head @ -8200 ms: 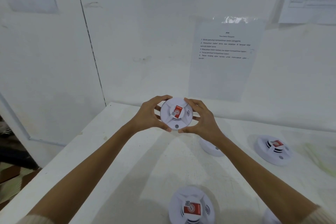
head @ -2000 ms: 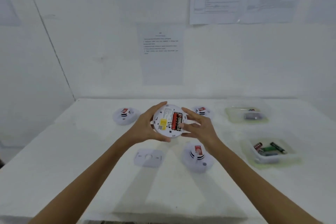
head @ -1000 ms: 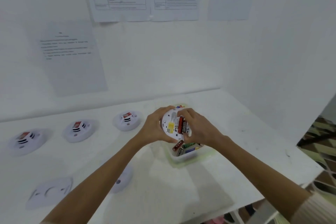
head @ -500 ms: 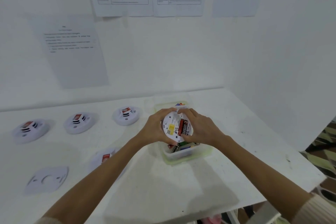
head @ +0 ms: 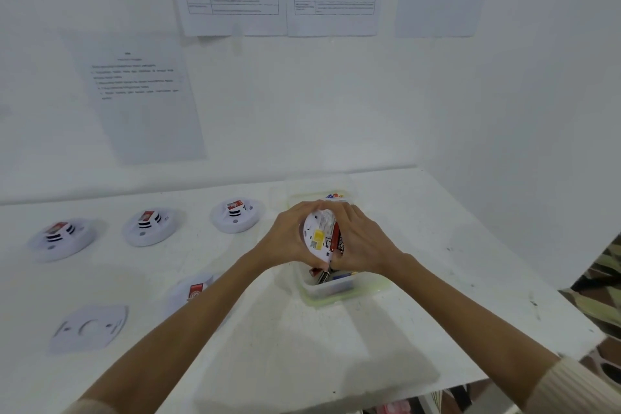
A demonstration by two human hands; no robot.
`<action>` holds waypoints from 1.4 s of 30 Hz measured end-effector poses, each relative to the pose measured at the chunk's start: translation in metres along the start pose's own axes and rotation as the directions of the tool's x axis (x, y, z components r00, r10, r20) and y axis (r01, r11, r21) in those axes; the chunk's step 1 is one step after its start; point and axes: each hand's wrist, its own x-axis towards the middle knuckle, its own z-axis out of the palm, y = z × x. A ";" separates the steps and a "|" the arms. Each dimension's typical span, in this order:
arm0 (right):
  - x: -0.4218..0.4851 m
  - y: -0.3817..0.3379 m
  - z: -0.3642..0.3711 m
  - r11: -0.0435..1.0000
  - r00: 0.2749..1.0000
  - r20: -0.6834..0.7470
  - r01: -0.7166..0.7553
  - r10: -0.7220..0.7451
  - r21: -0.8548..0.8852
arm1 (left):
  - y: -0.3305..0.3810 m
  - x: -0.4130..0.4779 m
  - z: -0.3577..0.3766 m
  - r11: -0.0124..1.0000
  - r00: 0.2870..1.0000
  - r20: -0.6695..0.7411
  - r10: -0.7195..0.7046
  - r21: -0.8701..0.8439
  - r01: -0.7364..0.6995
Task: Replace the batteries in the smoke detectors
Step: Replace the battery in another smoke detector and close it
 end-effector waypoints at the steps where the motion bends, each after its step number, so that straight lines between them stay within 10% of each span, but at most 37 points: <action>1: 0.000 0.002 0.000 1.000 1.000 0.011 0.009 -0.009 0.006 | 0.000 0.000 -0.001 1.000 1.000 0.003 0.003 0.008 -0.003; 17: -0.032 0.029 0.003 0.967 0.987 0.016 -0.162 0.162 0.196 | -0.001 0.002 -0.025 0.989 0.999 0.022 0.045 0.143 -0.047; 22: -0.014 -0.002 -0.005 0.512 0.863 0.144 -0.412 0.484 0.753 | 0.003 -0.002 -0.015 0.993 0.975 -0.196 -0.105 -0.070 0.093; 27: 0.002 -0.020 -0.005 0.130 0.780 0.272 -0.409 0.563 0.903 | 0.006 -0.002 -0.009 0.980 0.963 -0.225 -0.148 -0.162 0.113; 35: 0.007 -0.005 -0.035 0.402 0.845 0.371 -0.516 0.385 0.757 | 0.011 -0.017 -0.037 0.995 0.997 0.066 -0.044 -0.081 0.049; 42: 0.012 -0.005 -0.036 0.438 0.824 0.357 -0.544 0.440 0.716 | 0.011 -0.024 -0.028 0.999 1.000 0.006 0.001 -0.038 -0.001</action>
